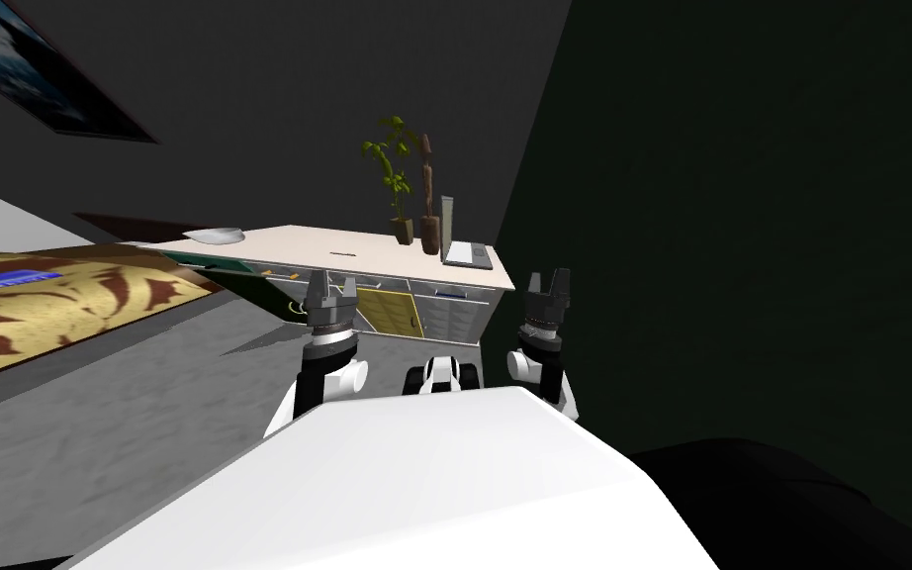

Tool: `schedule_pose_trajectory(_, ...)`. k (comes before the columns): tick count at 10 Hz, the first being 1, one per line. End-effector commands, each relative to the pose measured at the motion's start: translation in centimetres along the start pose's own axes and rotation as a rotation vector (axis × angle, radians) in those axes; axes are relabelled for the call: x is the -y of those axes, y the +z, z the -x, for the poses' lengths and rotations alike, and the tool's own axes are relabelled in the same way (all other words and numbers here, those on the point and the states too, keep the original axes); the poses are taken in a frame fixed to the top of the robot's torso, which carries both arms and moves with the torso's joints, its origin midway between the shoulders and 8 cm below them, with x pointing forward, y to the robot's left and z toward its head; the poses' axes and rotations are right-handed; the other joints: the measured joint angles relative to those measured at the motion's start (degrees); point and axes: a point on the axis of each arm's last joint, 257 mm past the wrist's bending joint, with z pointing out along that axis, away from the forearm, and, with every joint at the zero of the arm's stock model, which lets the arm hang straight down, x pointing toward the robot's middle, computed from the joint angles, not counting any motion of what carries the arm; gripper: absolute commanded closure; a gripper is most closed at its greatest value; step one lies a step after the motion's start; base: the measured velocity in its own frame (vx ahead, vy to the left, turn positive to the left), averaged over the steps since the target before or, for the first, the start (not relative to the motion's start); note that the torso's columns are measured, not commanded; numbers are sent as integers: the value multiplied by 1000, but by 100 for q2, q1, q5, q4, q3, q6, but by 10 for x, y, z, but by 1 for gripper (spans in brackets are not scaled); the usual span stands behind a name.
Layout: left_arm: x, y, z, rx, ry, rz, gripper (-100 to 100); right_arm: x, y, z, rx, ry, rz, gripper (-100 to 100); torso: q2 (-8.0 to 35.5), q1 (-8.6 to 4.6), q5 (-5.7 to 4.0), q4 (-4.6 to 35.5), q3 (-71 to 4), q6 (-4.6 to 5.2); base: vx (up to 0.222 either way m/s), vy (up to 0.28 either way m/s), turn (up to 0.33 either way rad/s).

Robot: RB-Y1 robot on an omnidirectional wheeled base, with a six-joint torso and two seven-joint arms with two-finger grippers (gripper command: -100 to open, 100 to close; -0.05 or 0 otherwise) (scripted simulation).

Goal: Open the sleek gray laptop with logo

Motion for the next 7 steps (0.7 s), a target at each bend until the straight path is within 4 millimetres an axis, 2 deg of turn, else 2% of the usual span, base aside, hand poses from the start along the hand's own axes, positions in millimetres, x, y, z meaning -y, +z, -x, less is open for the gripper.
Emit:
schedule_pose_trajectory(1,0,0,0,0,0,0,0,14,-2,-5,-80,-81,-27,-100,18,0,0,17,-24,0,15,87,43)
schedule_pose_trajectory(4,0,0,0,0,0,0,0,37,-7,-4,-159,-213,-75,-100,20,-4,-1,23,-32,0,32,112,47)
schedule_pose_trajectory(7,0,0,0,0,0,0,0,65,-12,7,-218,-367,-137,-100,20,-4,-1,23,-32,0,53,135,64)
